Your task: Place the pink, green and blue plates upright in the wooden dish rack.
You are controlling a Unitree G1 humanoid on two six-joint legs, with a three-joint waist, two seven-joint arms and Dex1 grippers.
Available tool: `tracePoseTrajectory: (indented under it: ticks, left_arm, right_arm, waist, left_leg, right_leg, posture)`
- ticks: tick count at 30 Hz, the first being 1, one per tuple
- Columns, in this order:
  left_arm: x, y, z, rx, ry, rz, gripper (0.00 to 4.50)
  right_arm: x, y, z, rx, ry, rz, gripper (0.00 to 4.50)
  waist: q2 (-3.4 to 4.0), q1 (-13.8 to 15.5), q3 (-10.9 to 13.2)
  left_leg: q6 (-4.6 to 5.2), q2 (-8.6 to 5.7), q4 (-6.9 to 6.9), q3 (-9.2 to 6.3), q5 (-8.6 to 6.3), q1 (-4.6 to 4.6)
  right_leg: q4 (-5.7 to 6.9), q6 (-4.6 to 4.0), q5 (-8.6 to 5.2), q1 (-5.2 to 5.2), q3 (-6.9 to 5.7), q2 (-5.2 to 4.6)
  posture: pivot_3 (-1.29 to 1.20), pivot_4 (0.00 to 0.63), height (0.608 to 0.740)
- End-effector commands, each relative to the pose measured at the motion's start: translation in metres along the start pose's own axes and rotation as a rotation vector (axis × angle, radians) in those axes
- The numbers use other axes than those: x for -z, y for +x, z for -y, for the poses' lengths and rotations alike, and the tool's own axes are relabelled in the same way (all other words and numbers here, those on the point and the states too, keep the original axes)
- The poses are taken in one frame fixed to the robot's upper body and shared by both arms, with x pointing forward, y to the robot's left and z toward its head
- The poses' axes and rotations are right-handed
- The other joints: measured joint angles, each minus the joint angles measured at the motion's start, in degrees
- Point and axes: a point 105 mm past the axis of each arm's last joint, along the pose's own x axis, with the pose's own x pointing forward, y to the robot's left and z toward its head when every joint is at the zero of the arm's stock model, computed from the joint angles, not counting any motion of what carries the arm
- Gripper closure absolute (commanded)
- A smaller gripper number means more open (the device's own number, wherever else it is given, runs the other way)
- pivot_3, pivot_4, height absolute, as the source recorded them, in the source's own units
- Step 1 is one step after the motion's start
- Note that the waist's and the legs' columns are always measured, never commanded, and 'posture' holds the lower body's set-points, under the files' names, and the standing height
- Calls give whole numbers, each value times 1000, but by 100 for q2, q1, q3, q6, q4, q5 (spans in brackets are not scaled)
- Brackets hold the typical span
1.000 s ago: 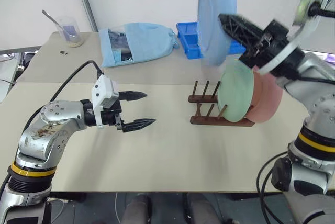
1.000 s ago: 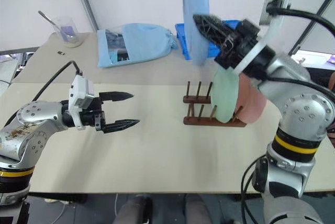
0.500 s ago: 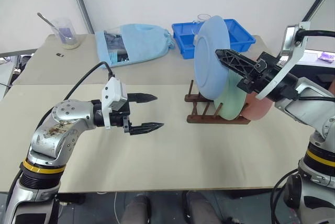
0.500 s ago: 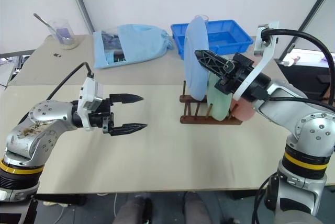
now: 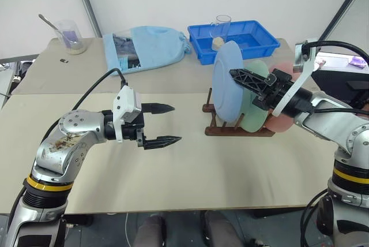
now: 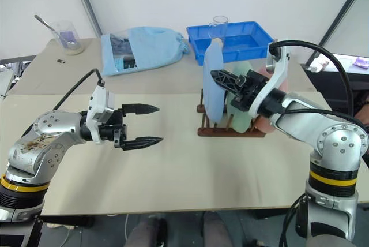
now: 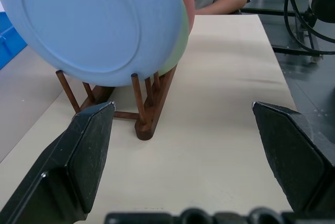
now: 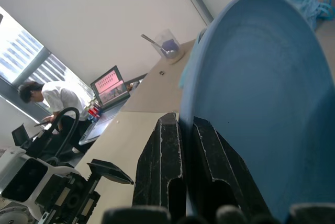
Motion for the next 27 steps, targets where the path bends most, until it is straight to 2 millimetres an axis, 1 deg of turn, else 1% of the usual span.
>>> tracePoseTrajectory:
  ticks: [1, 8, 10, 13, 14, 16, 18, 19, 21, 23, 25, 27]
  left_arm:
    - [-10, 3, 2, 16, 46, 19, 0]
    - [-9, 3, 1, 10, 47, 16, 0]
    - [-8, 3, 2, 13, 49, 12, 0]
    - [-8, 3, 3, 14, 48, 10, 0]
    - [-8, 2, 2, 6, 44, 6, 0]
    - [-6, -2, 1, -7, 26, -14, 0]
    - [-2, -7, 0, -34, 27, -42, 0]
    - [2, -14, -3, -72, 34, -80, 0]
    - [7, -24, -7, -126, 51, -130, 0]
    - [17, -40, -12, -212, 83, -226, 0]
    - [25, -52, -14, -277, 111, -297, 0]
    - [35, -70, -8, -311, 75, -359, 0]
  right_arm:
    - [-13, 0, 0, 23, -15, 40, 4268]
    - [-22, 3, 1, 55, -96, 60, 1955]
    - [-30, 3, 1, 69, -131, 93, 1251]
    - [-51, 0, -9, 44, -243, 146, 198]
    - [-56, -3, -15, 16, -285, 152, 36]
    - [-64, -10, -25, -24, -378, 149, 36]
    - [-64, -20, -30, -54, -491, 102, 36]
    - [-62, -31, -31, -66, -572, 55, 36]
    - [-57, -44, -32, -83, -672, -15, 36]
    - [-50, -65, -27, -89, -780, -112, 36]
    - [-41, -82, -23, -107, -870, -218, 36]
    - [-26, -104, -14, -114, -909, -355, 36]
  waist:
    - [0, 0, 0]
    - [0, -2, 0]
    - [0, -1, 0]
    - [0, 0, 0]
    - [0, 1, 0]
    - [0, 4, 0]
    - [0, 13, 0]
    - [0, 17, 0]
    - [0, 51, 0]
    - [0, 83, 0]
    - [0, 106, 0]
    - [0, 122, 0]
  left_leg:
    - [0, 0, 0, 0, 0, 0]
    - [0, 0, -1, 0, 0, -2]
    - [0, 0, -1, -1, 0, -2]
    - [0, -1, -1, 0, 0, -4]
    - [0, -1, 0, 0, 0, -5]
    - [0, 0, 0, 1, 0, -9]
    - [0, 0, -3, -1, 0, -8]
    - [1, 1, -4, -1, -1, -8]
    - [8, 0, -8, -3, -5, -16]
    - [17, 1, -8, 0, -11, -21]
    - [22, 2, -9, 3, -15, -27]
    - [24, 3, -10, 13, -16, -31]
  right_leg:
    - [0, -3, -2, 0, 0, 0]
    - [-1, 0, -1, -3, 0, 0]
    - [-1, 2, 0, -2, -1, 1]
    - [-1, 1, -1, -4, 0, 0]
    - [-1, 1, -1, -6, 0, 0]
    - [-2, -2, -3, -10, 0, 0]
    - [-2, -1, -2, -9, -3, 0]
    - [-2, 0, -3, -10, -3, 0]
    - [-2, 4, -8, -17, -7, -1]
    - [-1, 3, -7, -25, -7, -3]
    - [-1, 5, -8, -35, -7, -5]
    - [1, 4, -8, -49, -4, -11]
  posture:
    - [0, 150, 740]
    - [0, 150, 740]
    - [0, 150, 740]
    - [0, 150, 740]
    - [0, 150, 740]
    - [0, 150, 740]
    - [0, 150, 740]
    - [0, 150, 740]
    - [0, 150, 740]
    - [0, 150, 740]
    - [0, 150, 740]
    - [0, 150, 740]
